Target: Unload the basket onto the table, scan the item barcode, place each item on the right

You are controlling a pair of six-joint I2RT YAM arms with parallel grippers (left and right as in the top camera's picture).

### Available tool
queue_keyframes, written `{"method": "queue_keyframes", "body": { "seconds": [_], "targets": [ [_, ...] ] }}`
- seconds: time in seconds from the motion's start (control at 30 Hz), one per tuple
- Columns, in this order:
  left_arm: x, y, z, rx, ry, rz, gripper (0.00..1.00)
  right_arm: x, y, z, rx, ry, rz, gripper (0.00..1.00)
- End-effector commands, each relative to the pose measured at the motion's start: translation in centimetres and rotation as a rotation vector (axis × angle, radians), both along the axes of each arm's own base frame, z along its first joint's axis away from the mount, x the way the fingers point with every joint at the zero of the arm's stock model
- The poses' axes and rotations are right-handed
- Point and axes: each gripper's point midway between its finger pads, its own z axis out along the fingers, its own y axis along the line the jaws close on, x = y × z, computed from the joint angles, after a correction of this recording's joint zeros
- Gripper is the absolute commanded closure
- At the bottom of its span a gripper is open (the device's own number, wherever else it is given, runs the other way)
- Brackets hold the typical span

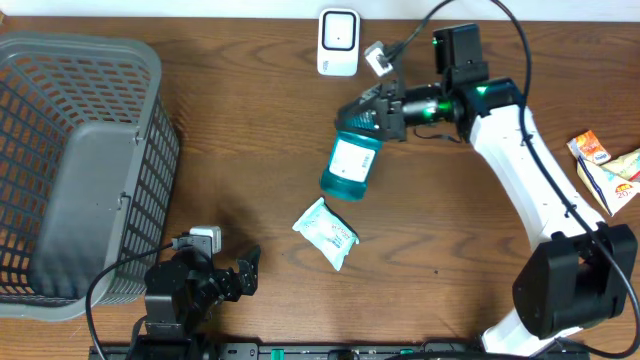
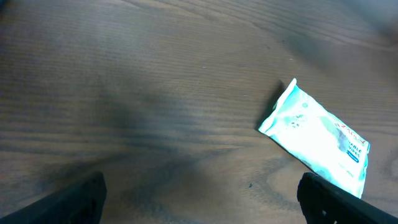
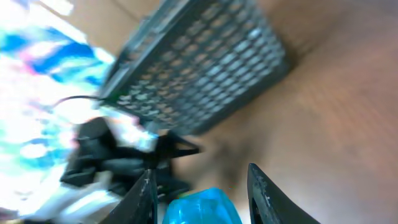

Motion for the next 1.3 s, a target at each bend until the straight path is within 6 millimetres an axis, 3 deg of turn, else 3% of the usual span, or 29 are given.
{"method": "queue_keyframes", "body": {
  "seconds": [0.0, 0.3, 0.5, 0.6, 0.73, 0.97, 1.1, 1.27],
  "targets": [
    [-0.2, 0.2, -0.6, 0.000, 0.021, 0.010, 0.02, -2.1, -0.5, 3.5, 0.163, 0.069, 0.104, 0.99],
    [-0.2, 0.2, -0.6, 0.000, 0.021, 0.010, 0.02, -0.2, -0.5, 0.1, -0.026, 0.051, -0.021, 0.98],
    [-0.2, 0.2, -0.6, 0.000, 0.021, 0.010, 0.02, 4.1, -2.0, -7.1, -0.504, -0.060, -0.309, 0.99],
    [-0.2, 0.2, -0.6, 0.000, 0.021, 0.010, 0.02, 5.9, -2.7, -9.0, -0.718, -0.176, -0.430, 0.98],
    [-0.2, 0.2, -0.6, 0.000, 0.021, 0.010, 0.02, 8.1, -3.2, -9.1, -0.935, -0.368, -0.597, 0.98],
    [-0.2, 0.2, -0.6, 0.000, 0.021, 0.010, 0.02, 10.0, -2.5, -9.2, -1.105, -0.570, -0.720, 0.99],
    [-0.2, 0.2, -0.6, 0.000, 0.021, 0.010, 0.02, 12.7, -3.5, -9.7, -1.221, -0.702, -0.807, 0.98],
    [-0.2, 0.2, -0.6, 0.000, 0.021, 0.010, 0.02, 16.3, -4.3, -8.9, -1.353, -0.871, -0.896, 0.96]
  ]
}}
